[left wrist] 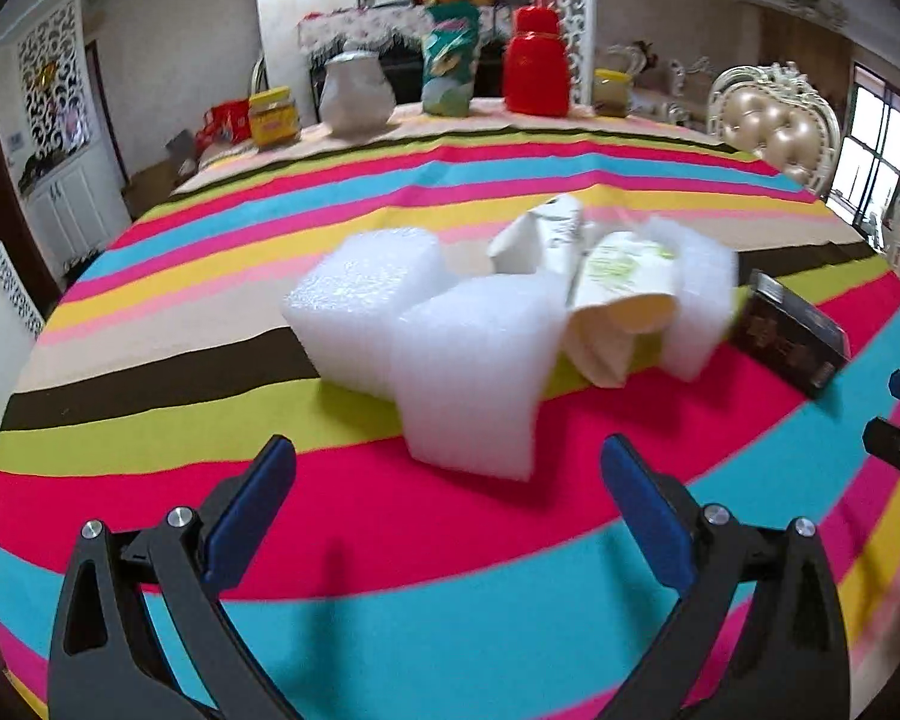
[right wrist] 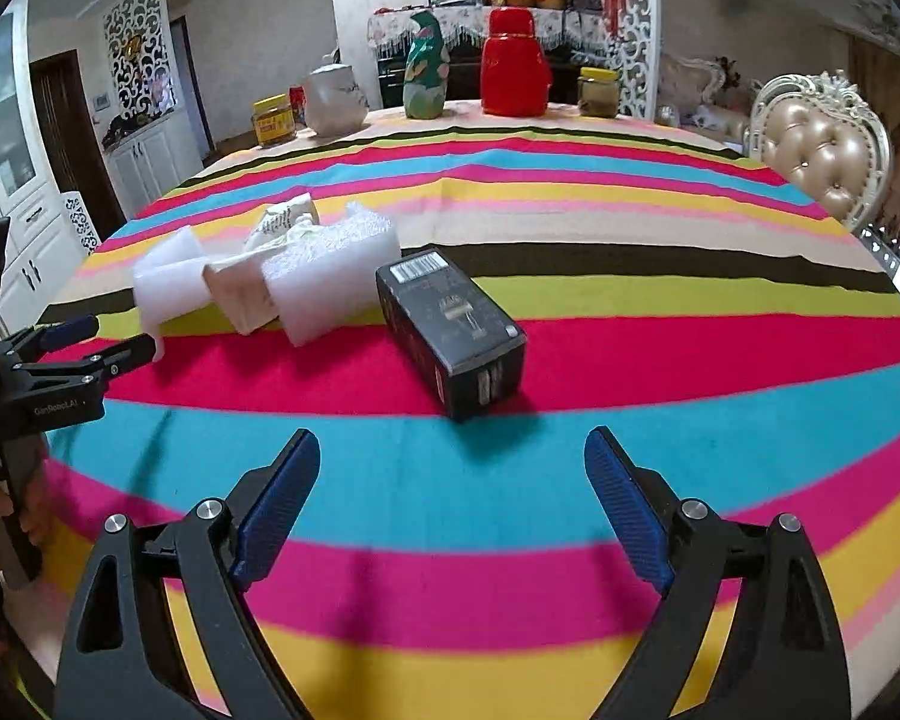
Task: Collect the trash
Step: 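Grasp the black product box with the right tool while the left grasps a white foam block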
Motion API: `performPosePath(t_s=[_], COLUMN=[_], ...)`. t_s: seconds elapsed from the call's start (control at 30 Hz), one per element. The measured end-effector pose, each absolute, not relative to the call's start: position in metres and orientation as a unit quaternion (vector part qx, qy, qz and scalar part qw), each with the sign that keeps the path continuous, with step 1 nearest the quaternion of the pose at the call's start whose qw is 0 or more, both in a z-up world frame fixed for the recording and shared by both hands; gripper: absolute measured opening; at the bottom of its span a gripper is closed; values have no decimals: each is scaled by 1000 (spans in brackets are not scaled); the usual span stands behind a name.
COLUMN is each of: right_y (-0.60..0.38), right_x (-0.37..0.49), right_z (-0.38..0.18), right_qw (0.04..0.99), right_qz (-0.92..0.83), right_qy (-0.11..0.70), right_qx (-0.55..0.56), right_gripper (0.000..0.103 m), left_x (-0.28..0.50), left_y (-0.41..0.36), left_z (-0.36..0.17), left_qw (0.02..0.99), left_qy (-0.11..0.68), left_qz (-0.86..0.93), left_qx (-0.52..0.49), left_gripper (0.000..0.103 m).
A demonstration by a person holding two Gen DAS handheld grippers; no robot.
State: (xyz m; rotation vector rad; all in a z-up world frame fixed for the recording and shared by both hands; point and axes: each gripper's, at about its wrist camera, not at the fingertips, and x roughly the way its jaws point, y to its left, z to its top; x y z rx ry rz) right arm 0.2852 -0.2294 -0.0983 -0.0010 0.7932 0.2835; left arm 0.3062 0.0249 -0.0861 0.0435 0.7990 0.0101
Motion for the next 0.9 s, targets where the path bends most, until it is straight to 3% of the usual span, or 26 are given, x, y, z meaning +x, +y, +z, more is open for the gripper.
performPosePath(t_s=[0.67, 0.8, 0.9], right_y=[-196, -190, -188], right_x=[360, 359, 359], right_z=[-117, -118, -119], right_qw=[896, 895, 892], right_qz=[118, 114, 116], right_qy=[428, 429, 433], right_qx=[-24, -42, -52], right_gripper=[85, 76, 67], left_x=[363, 365, 364], left_y=[18, 23, 23], left_z=[-101, -102, -104], left_qw=[903, 903, 901], left_qy=[426, 424, 429], left_qz=[-38, -40, -45], left_qx=[-35, -52, -55], left_gripper=[97, 96, 88])
